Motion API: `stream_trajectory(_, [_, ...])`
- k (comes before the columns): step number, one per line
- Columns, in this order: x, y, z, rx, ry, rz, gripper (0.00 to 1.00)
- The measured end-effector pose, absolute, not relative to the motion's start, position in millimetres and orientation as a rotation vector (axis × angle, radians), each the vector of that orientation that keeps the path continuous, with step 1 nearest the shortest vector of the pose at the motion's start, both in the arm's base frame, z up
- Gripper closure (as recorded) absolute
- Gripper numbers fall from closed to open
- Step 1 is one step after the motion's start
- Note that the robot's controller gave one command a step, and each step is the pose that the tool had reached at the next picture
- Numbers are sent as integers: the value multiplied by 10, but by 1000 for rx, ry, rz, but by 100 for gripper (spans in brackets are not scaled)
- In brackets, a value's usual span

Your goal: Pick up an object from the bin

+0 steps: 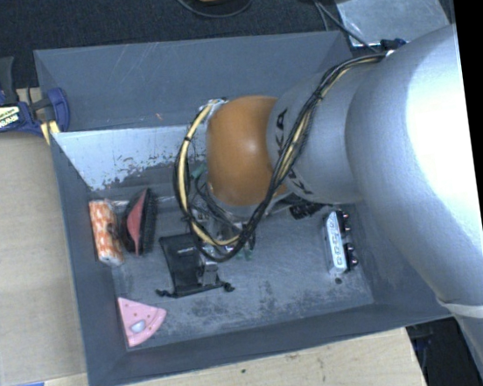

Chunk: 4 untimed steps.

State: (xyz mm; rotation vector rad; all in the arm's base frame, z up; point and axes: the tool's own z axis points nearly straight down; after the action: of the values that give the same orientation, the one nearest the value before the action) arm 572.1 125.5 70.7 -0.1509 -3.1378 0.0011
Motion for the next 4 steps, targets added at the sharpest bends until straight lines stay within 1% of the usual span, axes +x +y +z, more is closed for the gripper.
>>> stream_trajectory(1, [5753, 1305, 718, -348, -3132, -5, 100])
stream_trajectory(2, [5753, 1304, 718, -348, -3131, -5, 100])
stream_trajectory(3, [5752, 1268, 1554, -158, -3147, -2, 100])
stream_trajectory(4, [5937, 1070, 2141, -297, -3145, -6, 100])
